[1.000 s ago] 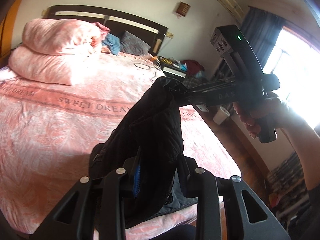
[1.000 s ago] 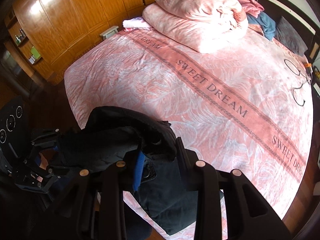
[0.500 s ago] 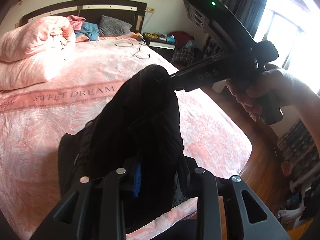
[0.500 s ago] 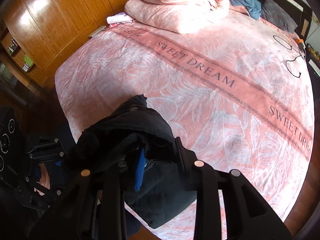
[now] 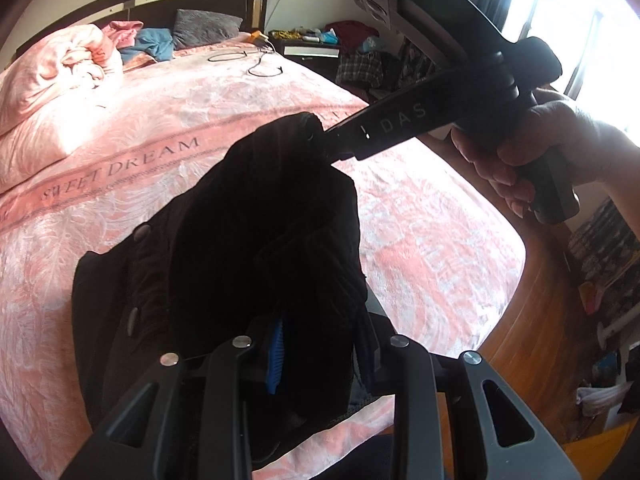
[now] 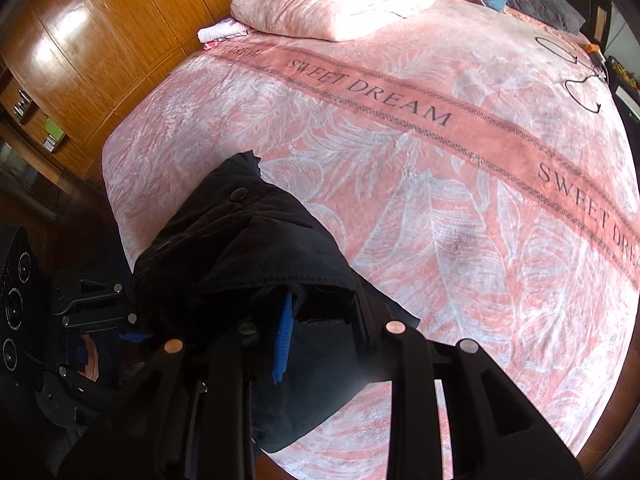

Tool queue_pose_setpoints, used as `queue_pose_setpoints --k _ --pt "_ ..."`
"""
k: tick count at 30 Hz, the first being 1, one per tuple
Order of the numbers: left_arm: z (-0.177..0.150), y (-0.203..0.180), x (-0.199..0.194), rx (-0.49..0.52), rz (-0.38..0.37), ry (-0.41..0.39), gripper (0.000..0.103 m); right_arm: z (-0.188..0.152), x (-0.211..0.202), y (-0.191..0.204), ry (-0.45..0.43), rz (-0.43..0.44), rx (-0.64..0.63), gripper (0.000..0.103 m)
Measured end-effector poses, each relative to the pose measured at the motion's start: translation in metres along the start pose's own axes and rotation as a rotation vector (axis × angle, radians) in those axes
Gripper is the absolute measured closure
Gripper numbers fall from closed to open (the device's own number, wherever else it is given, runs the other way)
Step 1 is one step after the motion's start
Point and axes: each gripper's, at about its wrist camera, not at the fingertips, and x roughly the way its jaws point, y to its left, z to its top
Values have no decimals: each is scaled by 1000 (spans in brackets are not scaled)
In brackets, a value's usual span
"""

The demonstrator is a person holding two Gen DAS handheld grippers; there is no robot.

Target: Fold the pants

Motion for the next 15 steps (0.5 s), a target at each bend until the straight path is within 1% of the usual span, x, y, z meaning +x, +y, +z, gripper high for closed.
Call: queue_pose_setpoints --k 7,15 --pt "-9 -18 25 68 46 45 74 -19 16 -17 -2 14 8 78" --pt "-12 -29 44 97 72 87 74 -36 27 -35 -18 29 39 78"
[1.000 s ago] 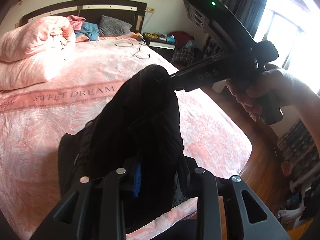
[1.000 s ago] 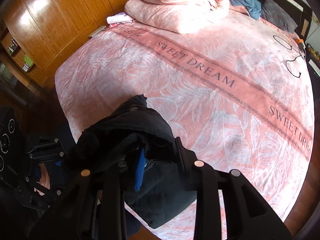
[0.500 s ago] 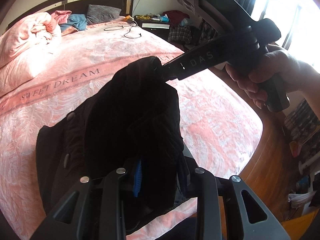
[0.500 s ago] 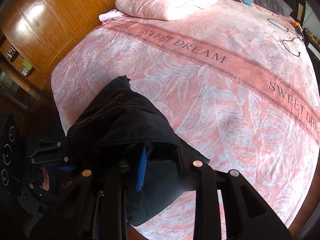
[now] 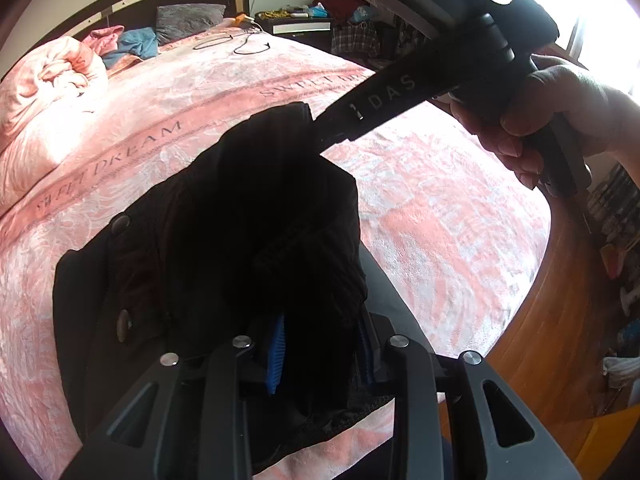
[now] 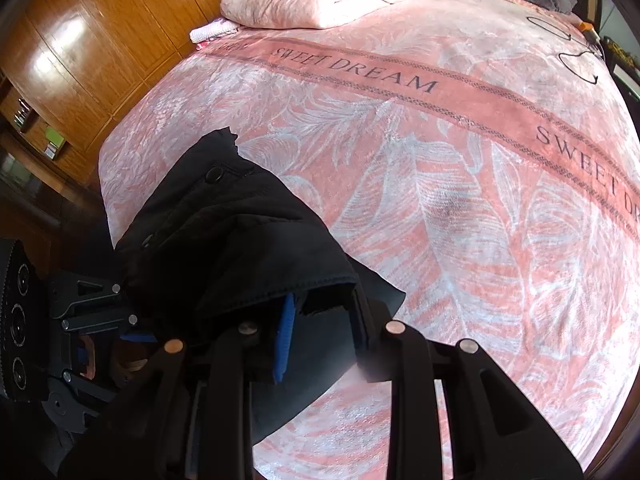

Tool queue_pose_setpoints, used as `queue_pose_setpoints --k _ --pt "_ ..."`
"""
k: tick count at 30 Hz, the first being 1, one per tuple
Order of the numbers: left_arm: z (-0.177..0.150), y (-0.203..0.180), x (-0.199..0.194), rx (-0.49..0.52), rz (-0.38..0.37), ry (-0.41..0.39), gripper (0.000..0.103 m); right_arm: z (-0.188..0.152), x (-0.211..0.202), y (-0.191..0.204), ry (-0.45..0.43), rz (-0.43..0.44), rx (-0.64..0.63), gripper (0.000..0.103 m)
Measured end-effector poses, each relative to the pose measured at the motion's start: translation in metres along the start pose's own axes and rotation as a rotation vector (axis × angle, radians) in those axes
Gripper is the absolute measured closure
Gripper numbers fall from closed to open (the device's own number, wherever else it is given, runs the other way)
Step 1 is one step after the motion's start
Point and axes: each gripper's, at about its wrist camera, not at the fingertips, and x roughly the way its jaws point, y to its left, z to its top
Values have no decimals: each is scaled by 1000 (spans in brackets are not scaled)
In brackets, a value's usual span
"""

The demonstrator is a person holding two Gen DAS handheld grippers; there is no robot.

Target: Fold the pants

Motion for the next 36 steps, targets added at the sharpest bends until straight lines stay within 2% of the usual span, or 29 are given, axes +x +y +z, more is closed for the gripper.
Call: queue_pose_setpoints --k 10,16,17,18,20,21,23,25,28,32,33,35,36 --pt "-1 -10 17 71 42 41 74 -22 9 -12 -26 0 98 78" --pt "-6 -13 19 121 47 35 73 -40 -4 -18 -69 5 230 74" --pt "-7 -13 17 125 29 30 71 -44 -6 -22 -81 18 273 72" --pt "-8 -12 14 127 1 25 68 -51 -11 -26 -106 28 324 65" --pt "-10 -2 3 105 -99 11 63 -64 -21 -36 -162 54 433 56" --pt "-11 4 -3 87 -145 -2 55 -71 -25 -41 -198 93 490 49" --pt "-13 16 -21 51 -214 -41 44 -82 -32 -46 -269 169 571 43" --pt "-16 31 -42 15 -275 -86 38 -90 -30 -47 -332 246 631 32" --pt "-23 58 -64 -54 -338 -133 36 -91 -14 -47 -342 294 669 31" --pt "-38 108 -73 -201 -360 -168 34 -82 16 -42 -319 335 672 31" --pt "-43 124 -70 -241 -359 -170 34 -78 23 -40 -316 339 669 32" --pt "-50 147 -63 -314 -355 -170 34 -70 32 -37 -304 351 643 63" --pt "-55 160 -57 -366 -353 -162 34 -67 34 -35 -298 317 629 80"
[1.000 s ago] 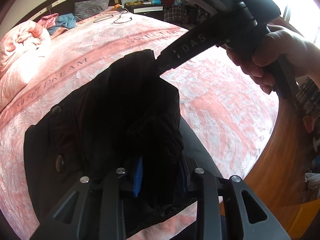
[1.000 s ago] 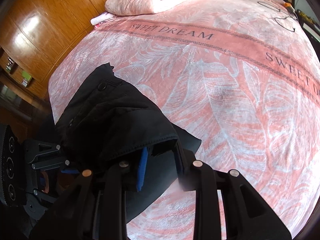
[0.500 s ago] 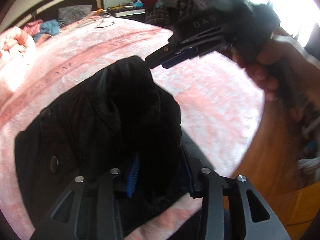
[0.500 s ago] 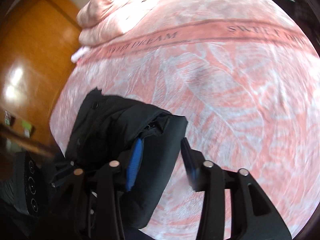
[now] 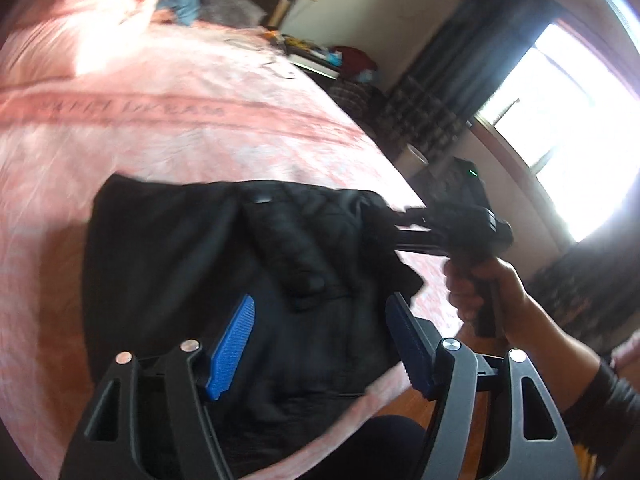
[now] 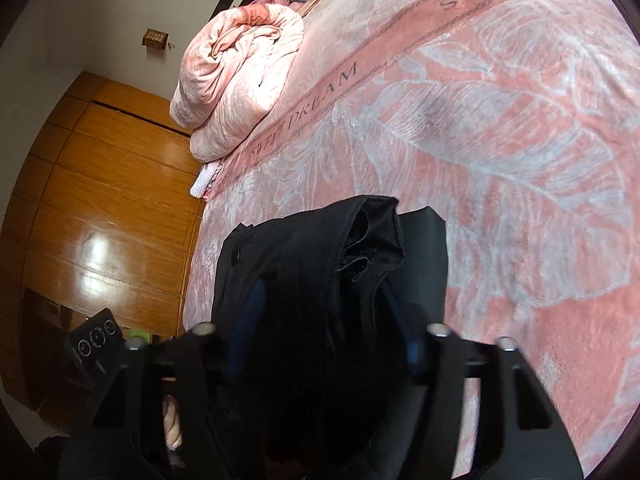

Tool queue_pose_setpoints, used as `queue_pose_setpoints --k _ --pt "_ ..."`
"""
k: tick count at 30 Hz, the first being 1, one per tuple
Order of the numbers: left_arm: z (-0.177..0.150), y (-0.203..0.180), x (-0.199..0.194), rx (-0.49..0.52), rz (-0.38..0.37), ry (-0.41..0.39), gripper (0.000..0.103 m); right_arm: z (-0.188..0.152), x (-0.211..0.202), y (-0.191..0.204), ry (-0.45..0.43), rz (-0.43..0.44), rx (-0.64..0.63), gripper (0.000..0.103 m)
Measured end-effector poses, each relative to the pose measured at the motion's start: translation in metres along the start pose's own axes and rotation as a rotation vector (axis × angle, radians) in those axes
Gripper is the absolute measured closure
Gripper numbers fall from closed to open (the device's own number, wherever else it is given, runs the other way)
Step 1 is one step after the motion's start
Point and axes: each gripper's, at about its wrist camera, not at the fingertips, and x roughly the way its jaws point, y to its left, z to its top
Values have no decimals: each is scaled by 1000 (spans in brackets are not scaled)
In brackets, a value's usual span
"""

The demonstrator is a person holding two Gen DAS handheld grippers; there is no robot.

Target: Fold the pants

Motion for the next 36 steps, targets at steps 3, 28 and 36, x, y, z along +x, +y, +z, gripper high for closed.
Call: queue_pose_setpoints --k 3,28,36 --pt "-5 25 3 -61 35 14 35 -4 3 -15 -17 -17 34 87" --pt "-17 18 9 77 128 59 32 -96 -24 -2 -129 16 182 70" --pt "-15 13 7 105 157 71 32 -108 -53 -6 -177 -9 175 72"
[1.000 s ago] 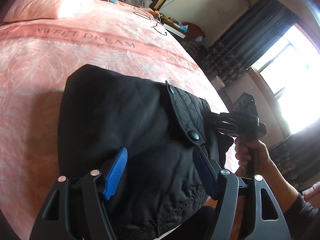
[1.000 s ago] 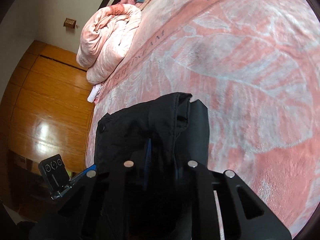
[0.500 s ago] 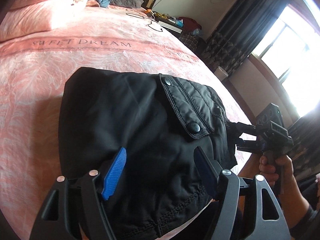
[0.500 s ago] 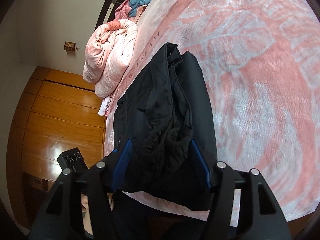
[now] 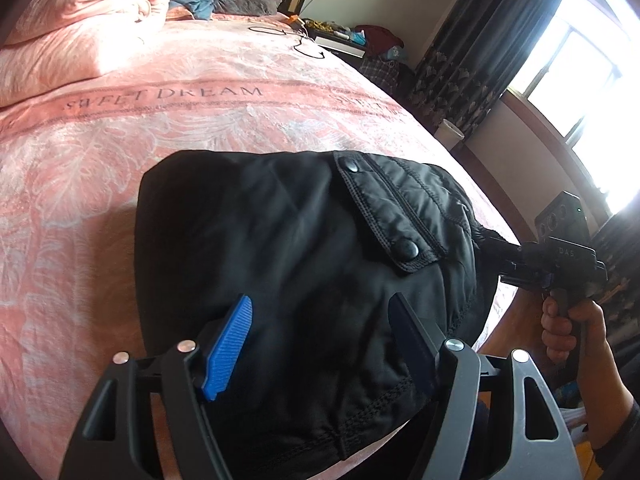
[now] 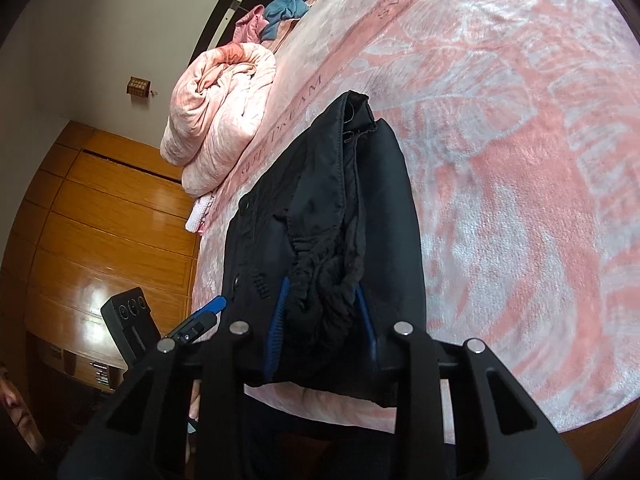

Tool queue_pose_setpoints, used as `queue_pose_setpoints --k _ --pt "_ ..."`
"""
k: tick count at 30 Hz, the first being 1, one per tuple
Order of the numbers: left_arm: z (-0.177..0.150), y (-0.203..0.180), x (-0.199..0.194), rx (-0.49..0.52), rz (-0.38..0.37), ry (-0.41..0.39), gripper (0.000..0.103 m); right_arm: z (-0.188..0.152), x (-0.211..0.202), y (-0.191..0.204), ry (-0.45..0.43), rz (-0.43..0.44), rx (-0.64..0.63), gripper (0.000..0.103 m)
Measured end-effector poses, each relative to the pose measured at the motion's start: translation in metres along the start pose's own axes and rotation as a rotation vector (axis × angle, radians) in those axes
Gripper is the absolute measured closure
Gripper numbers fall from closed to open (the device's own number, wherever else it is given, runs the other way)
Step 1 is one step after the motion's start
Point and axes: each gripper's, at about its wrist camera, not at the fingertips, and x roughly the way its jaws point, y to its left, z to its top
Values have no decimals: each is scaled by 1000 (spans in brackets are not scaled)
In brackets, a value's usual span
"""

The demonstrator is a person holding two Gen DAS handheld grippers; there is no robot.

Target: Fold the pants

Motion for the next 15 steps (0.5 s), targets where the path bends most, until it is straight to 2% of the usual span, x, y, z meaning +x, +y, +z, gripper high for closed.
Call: queue_pose_setpoints --k 4,11,14,15 --pt "3 -1 -1 15 7 0 32 -3 -2 -12 -12 0 24 72" --pt "3 6 -2 30 43 -21 32 -9 16 -29 24 -37 47 72" --pt "3 18 -11 -2 61 -56 31 -8 17 -28 55 -61 38 68" --pt "3 24 -14 -17 70 -63 29 -6 11 -22 48 -79 26 64"
